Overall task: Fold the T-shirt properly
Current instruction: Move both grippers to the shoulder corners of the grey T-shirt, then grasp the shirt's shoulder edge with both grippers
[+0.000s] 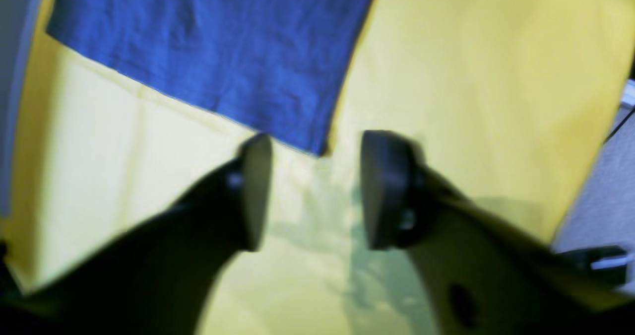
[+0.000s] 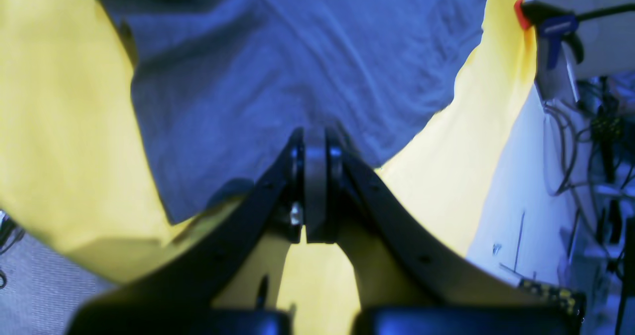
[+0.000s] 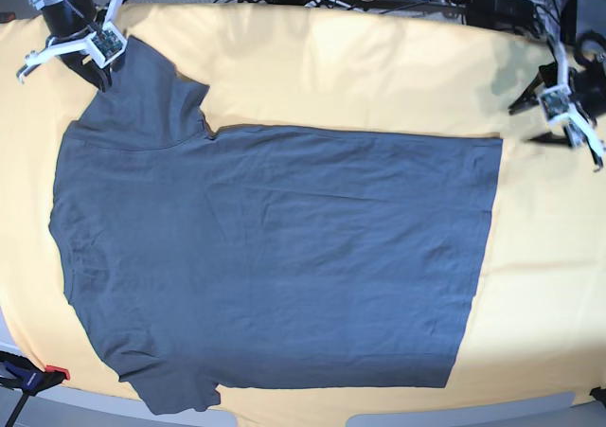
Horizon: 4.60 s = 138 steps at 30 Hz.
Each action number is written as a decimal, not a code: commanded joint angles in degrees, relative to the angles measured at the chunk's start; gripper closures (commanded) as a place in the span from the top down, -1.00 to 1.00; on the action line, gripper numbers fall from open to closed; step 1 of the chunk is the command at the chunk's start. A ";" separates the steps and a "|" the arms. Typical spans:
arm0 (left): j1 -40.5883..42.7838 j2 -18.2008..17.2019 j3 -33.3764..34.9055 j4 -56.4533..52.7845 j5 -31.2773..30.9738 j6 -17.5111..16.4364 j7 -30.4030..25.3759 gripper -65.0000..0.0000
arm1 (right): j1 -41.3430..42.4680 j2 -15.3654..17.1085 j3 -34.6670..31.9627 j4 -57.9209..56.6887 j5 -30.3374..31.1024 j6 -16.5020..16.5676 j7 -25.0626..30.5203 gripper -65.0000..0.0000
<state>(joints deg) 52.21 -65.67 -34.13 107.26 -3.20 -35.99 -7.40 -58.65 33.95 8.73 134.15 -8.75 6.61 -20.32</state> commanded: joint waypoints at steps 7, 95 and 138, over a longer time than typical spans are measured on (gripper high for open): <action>-11.74 -7.06 16.76 -7.30 12.24 5.57 -9.09 0.06 | 0.55 -2.93 0.31 0.85 0.04 -0.50 1.70 -1.00; -62.18 -12.50 71.30 -6.38 12.66 -1.70 -4.68 -1.00 | -7.93 -5.35 9.05 0.85 7.21 13.75 -4.70 -1.00; -64.06 -3.61 71.28 -2.60 10.23 7.78 7.91 -1.00 | 25.94 8.02 8.76 -21.66 22.25 21.55 5.35 -1.00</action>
<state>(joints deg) -11.11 -68.03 37.82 104.16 7.46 -28.93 1.30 -32.75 40.91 16.93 111.61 13.13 28.86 -16.10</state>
